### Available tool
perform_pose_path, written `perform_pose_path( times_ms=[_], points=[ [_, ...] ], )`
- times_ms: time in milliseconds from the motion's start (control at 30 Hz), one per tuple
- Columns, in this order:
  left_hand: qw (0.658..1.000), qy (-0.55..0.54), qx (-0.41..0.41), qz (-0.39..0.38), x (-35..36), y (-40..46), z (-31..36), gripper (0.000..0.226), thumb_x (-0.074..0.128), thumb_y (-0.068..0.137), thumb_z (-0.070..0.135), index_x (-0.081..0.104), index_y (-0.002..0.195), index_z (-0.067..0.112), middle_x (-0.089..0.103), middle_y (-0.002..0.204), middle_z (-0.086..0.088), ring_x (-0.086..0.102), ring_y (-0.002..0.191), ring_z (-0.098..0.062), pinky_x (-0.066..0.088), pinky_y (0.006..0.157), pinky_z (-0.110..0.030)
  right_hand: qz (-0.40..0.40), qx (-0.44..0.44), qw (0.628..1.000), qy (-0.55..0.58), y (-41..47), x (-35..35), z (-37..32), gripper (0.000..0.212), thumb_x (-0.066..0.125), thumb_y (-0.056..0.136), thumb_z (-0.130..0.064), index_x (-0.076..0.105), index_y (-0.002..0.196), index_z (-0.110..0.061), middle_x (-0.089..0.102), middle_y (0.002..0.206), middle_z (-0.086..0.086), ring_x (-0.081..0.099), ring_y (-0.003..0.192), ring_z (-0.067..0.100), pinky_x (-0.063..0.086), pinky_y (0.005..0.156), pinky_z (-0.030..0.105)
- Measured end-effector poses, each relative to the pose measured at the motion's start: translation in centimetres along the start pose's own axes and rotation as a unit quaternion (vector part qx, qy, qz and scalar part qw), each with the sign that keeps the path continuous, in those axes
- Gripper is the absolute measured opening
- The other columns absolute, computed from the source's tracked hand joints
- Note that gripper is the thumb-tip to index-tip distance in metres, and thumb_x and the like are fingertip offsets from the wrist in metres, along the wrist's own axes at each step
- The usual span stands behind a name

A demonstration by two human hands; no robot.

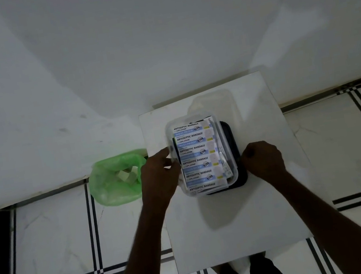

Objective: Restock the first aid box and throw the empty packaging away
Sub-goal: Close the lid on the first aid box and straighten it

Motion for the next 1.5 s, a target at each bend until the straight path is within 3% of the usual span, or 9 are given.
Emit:
perform_pose_path(
  times_ms=[100, 233, 300, 467, 633, 833, 1000, 1200, 1500],
  points=[
    [0.999, -0.044, -0.020, -0.003, -0.4, -0.1, 0.1, 0.031, 0.060, 0.090, 0.004, 0.074, 0.110, 0.021, 0.078, 0.085, -0.006, 0.076, 0.071, -0.023, 0.063, 0.058, -0.046, 0.007, 0.009, 0.997, 0.078, -0.1, -2.7, 0.6, 0.013, 0.071, 0.080, -0.020, 0.071, 0.077, -0.007, 0.071, 0.076, 0.008, 0.068, 0.079, 0.027, 0.044, 0.061, 0.023],
    [0.996, -0.080, -0.039, 0.000, -0.2, -0.1, -0.1, 0.032, 0.059, 0.089, 0.002, 0.074, 0.114, 0.017, 0.078, 0.087, -0.008, 0.077, 0.072, -0.022, 0.063, 0.057, -0.045, 0.045, 0.013, 0.971, 0.236, -1.6, -8.8, 0.4, 0.012, 0.072, 0.080, -0.012, 0.069, 0.089, -0.020, 0.072, 0.085, 0.012, 0.069, 0.087, 0.031, 0.057, 0.085, 0.051],
    [0.997, -0.073, -0.036, -0.007, 0.9, 0.1, 0.0, 0.032, 0.059, 0.088, 0.006, 0.074, 0.112, 0.020, 0.078, 0.086, -0.007, 0.076, 0.072, -0.023, 0.063, 0.058, -0.046, 0.043, -0.010, 0.960, 0.277, -2.8, -11.2, -1.4, 0.028, 0.071, 0.082, -0.011, 0.068, 0.109, -0.016, 0.073, 0.087, 0.011, 0.070, 0.086, 0.025, 0.058, 0.079, 0.043],
    [0.998, -0.054, -0.023, -0.026, 3.1, 0.5, 0.6, 0.030, 0.060, 0.081, 0.026, 0.071, 0.108, 0.031, 0.078, 0.088, -0.002, 0.075, 0.076, -0.022, 0.063, 0.065, -0.047, 0.126, -0.119, 0.969, 0.176, -6.3, -13.0, -8.1, 0.027, 0.074, 0.079, -0.014, 0.071, 0.105, -0.018, 0.070, 0.077, -0.001, 0.067, 0.071, 0.011, 0.055, 0.072, 0.029],
    [0.969, -0.218, -0.115, -0.022, 2.6, 0.2, -1.0, 0.023, 0.059, 0.097, 0.018, 0.069, 0.115, 0.007, 0.076, 0.097, -0.016, 0.076, 0.086, -0.030, 0.064, 0.072, -0.042, 0.152, -0.251, 0.952, 0.088, -9.6, -6.6, -13.3, 0.030, 0.074, 0.079, -0.012, 0.063, 0.106, -0.009, 0.067, 0.097, 0.005, 0.062, 0.079, 0.012, 0.051, 0.071, 0.017],
    [0.973, -0.215, -0.086, -0.016, 1.9, 0.8, -0.4, 0.024, 0.063, 0.095, 0.028, 0.070, 0.115, 0.016, 0.077, 0.098, -0.007, 0.075, 0.090, -0.024, 0.063, 0.079, -0.041, 0.115, -0.308, 0.943, 0.055, -10.1, -1.2, -14.0, 0.023, 0.064, 0.088, -0.016, 0.063, 0.107, -0.004, 0.070, 0.095, 0.011, 0.069, 0.084, 0.023, 0.062, 0.073, 0.040],
    [0.993, -0.106, -0.020, 0.050, 1.5, 0.8, 0.7, 0.038, 0.076, 0.084, 0.032, 0.066, 0.119, 0.020, 0.073, 0.092, -0.001, 0.072, 0.073, -0.017, 0.063, 0.068, -0.040, 0.214, -0.183, 0.959, 0.006, -6.9, -6.2, -10.3, 0.033, 0.061, 0.088, -0.016, 0.057, 0.119, -0.006, 0.064, 0.113, 0.015, 0.061, 0.102, 0.028, 0.056, 0.082, 0.037],
    [0.994, -0.030, 0.032, 0.096, 1.8, 0.1, 1.9, 0.048, 0.075, 0.082, 0.023, 0.063, 0.127, 0.028, 0.069, 0.100, 0.001, 0.068, 0.069, -0.011, 0.059, 0.075, -0.042, 0.157, -0.128, 0.979, -0.014, -5.0, -6.1, -8.2, 0.025, 0.060, 0.093, -0.016, 0.064, 0.115, -0.003, 0.073, 0.105, 0.016, 0.071, 0.092, 0.031, 0.047, 0.073, 0.025],
    [0.988, -0.122, -0.067, 0.063, 2.5, 0.9, -0.8, 0.032, 0.077, 0.076, 0.030, 0.071, 0.107, 0.022, 0.075, 0.079, -0.003, 0.074, 0.071, -0.022, 0.062, 0.074, -0.045, 0.084, -0.038, 0.990, 0.111, -2.8, -5.5, -5.7, 0.032, 0.068, 0.088, -0.020, 0.066, 0.115, -0.005, 0.072, 0.108, 0.014, 0.069, 0.094, 0.029, 0.054, 0.080, 0.035]
  ],
)
Point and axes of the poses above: each hand's wrist, its own y-axis towards the middle knuckle, its own x-axis out of the palm, z = x × y, the point moved 9 cm from there along y, towards the middle knuckle
